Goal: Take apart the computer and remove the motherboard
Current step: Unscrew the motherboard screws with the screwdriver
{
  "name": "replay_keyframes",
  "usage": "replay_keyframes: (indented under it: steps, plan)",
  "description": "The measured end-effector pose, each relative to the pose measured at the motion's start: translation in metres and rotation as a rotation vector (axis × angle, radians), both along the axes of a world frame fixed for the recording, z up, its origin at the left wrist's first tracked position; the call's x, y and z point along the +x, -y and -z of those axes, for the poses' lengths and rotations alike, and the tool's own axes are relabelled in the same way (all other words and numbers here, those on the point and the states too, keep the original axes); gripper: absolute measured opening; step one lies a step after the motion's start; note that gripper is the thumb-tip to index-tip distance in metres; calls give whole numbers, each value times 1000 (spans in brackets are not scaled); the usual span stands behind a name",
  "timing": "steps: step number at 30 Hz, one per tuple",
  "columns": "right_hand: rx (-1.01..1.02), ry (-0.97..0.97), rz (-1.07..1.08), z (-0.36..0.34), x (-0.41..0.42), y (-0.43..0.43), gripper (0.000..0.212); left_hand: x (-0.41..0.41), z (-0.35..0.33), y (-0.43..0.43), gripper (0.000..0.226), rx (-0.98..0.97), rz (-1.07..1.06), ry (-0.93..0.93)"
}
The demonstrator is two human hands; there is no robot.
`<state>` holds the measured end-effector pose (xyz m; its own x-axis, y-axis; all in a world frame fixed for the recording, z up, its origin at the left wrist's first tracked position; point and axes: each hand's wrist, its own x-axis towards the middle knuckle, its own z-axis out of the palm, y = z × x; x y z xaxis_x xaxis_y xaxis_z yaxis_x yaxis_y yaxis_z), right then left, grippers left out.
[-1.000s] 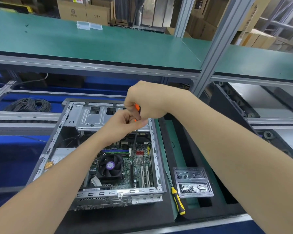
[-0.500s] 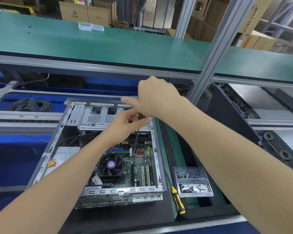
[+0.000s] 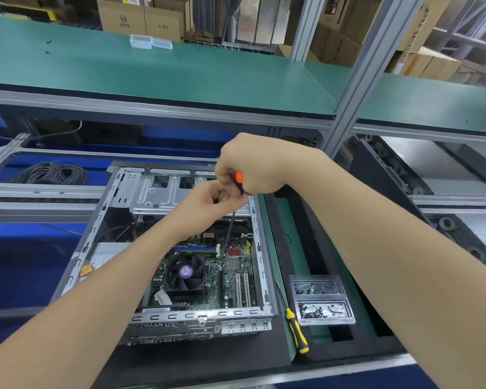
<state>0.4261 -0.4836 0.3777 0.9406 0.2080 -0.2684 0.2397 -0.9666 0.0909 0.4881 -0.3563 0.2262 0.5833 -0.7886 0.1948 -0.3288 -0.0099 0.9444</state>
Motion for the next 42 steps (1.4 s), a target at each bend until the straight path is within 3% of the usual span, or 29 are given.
replay_keyframes:
  steps: [5, 8, 11, 14, 17, 20, 23, 26, 29, 31, 37, 42]
  plan:
    - [9, -21, 57, -1, 0, 2, 31, 5, 8, 6, 44, -2, -19, -13]
    - [22, 40, 115, 0, -3, 3, 6, 4, 7, 7, 24, -22, -2, 0]
    - [12, 301, 407, 10, -1, 1, 52, 2, 4, 9, 13, -65, 0, -8]
    - [27, 333, 585, 18, 2, -8, 60, 0, 6, 14, 11, -67, -17, -35]
    - [165, 267, 515, 20, 6, -6, 43, 1, 11, 15, 18, -65, -41, -46]
    - [183, 253, 313, 19, 3, -1, 19, 5, 15, 10, 30, -42, -47, -21]
    - [318, 231, 219, 18, -3, 6, 25, 7, 23, 2, 25, 55, -49, 38]
    - [583, 252, 273, 29, -7, 9, 33, 8, 36, -7, 23, 174, -63, 107]
    - [855, 223, 340, 57, -10, 7, 16, 8, 49, -15, 26, 256, -56, 147]
    - [857, 204, 373, 81, -12, 6, 7, 8, 57, -17, 25, 292, -48, 159]
    - [816, 310, 394, 125, -15, 7, 19, 9, 78, -21, 10, 455, -108, 306]
    - [814, 355, 391, 124, -16, 13, 18, 10, 90, -25, 19, 556, -147, 392]
